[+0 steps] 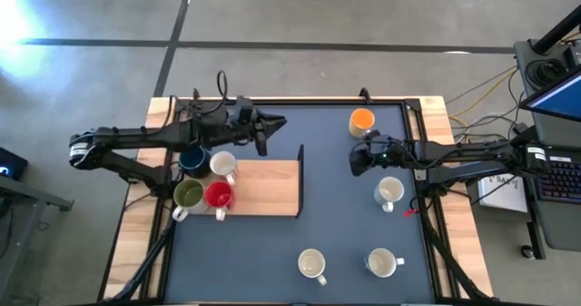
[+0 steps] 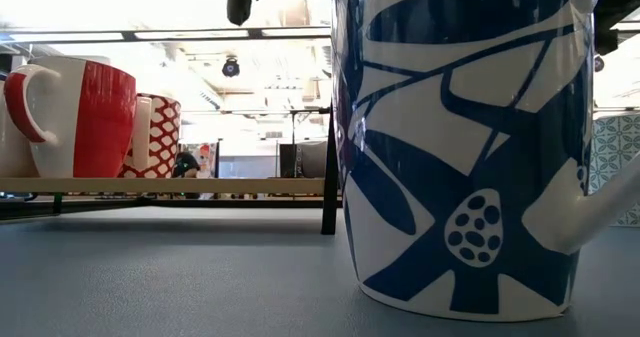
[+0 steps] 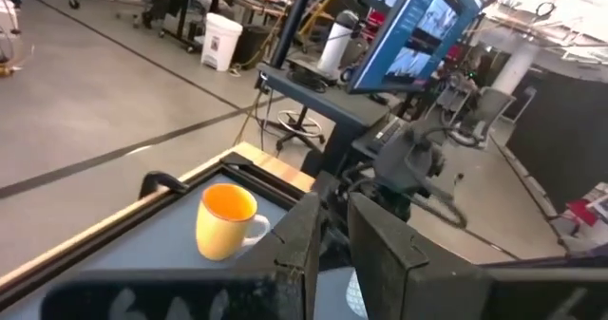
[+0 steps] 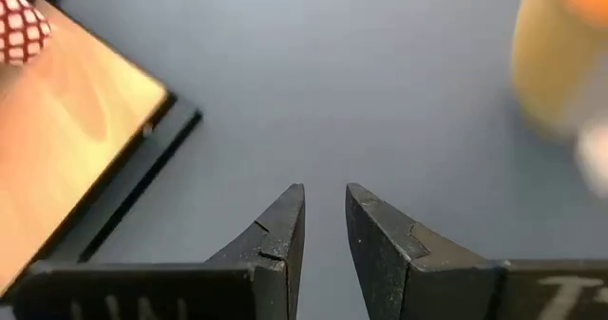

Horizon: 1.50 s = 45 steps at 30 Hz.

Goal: Place coffee mugs
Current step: Move the yellow mug to the bottom right side of the shelf

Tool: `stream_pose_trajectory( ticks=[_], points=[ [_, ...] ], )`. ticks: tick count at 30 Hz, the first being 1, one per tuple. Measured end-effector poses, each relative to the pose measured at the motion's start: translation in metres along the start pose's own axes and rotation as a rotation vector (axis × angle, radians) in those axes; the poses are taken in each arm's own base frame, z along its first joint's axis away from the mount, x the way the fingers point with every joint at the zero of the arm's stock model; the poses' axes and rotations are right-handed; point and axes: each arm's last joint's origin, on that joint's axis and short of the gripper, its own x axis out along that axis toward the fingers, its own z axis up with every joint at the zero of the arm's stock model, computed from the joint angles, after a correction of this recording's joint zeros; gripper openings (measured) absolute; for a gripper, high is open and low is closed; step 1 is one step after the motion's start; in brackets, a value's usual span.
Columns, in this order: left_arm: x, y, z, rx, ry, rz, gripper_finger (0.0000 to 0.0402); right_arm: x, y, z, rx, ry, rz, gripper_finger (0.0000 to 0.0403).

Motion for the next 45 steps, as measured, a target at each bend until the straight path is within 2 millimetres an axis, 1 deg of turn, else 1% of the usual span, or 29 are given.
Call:
stream_pose_trajectory(
  ticks=[2, 5, 8, 10, 13, 19, 23, 26, 28, 31, 34, 38, 42, 45],
  points=[
    [0.005, -0.002, -0.003, -0.006, -0.001, -0.01, 0.0041, 0.001, 0.002, 0.005, -0.095, -0.08, -0.018, 0.0068],
    [0.011, -0.005, -0.007, -0.033, -0.01, -0.024, 0.0041, 0.001, 0.001, 0.007, -0.241, -0.122, -0.076, 0.0068],
    [0.017, -0.006, -0.011, -0.045, -0.016, -0.032, 0.0041, 0.0, 0.002, 0.012, -0.223, -0.2, -0.119, 0.0068],
    [0.02, -0.007, -0.013, -0.044, -0.008, -0.031, 0.0041, 0.0, 0.004, 0.015, -0.195, -0.233, -0.107, 0.0068],
    [0.024, -0.009, -0.011, -0.024, -0.01, -0.032, 0.0041, -0.001, 0.007, 0.019, -0.175, -0.272, -0.08, 0.0068],
    [0.024, -0.016, 0.006, 0.079, -0.012, -0.031, 0.0041, -0.004, 0.016, 0.031, -0.173, -0.312, -0.057, 0.0068],
    [0.018, -0.02, 0.022, 0.167, 0.053, -0.003, 0.0041, -0.008, 0.023, 0.041, -0.157, -0.339, -0.038, 0.0068],
    [0.012, -0.022, 0.033, 0.212, 0.128, 0.064, 0.0041, -0.008, 0.024, 0.047, -0.156, -0.344, -0.048, 0.0068],
    [0.008, -0.023, 0.04, 0.231, 0.17, 0.095, 0.0041, -0.007, 0.021, 0.052, -0.099, -0.315, -0.086, 0.0068],
    [0.002, -0.025, 0.049, 0.249, 0.214, 0.125, 0.0041, -0.005, 0.009, 0.058, -0.015, -0.225, -0.192, 0.0068],
    [-0.003, -0.025, 0.053, 0.259, 0.254, 0.139, 0.0041, -0.003, 0.002, 0.069, 0.01, -0.144, -0.242, 0.0069],
    [-0.006, -0.024, 0.053, 0.265, 0.283, 0.147, 0.0041, 0.006, -0.004, 0.082, 0.019, -0.052, -0.211, 0.0086],
    [-0.006, -0.023, 0.049, 0.264, 0.309, 0.155, 0.0041, 0.019, -0.006, 0.094, 0.038, 0.025, -0.145, 0.0114],
    [-0.007, -0.022, 0.045, 0.269, 0.338, 0.161, 0.0041, 0.027, -0.006, 0.1, 0.049, 0.087, -0.149, 0.0137]
  ],
)
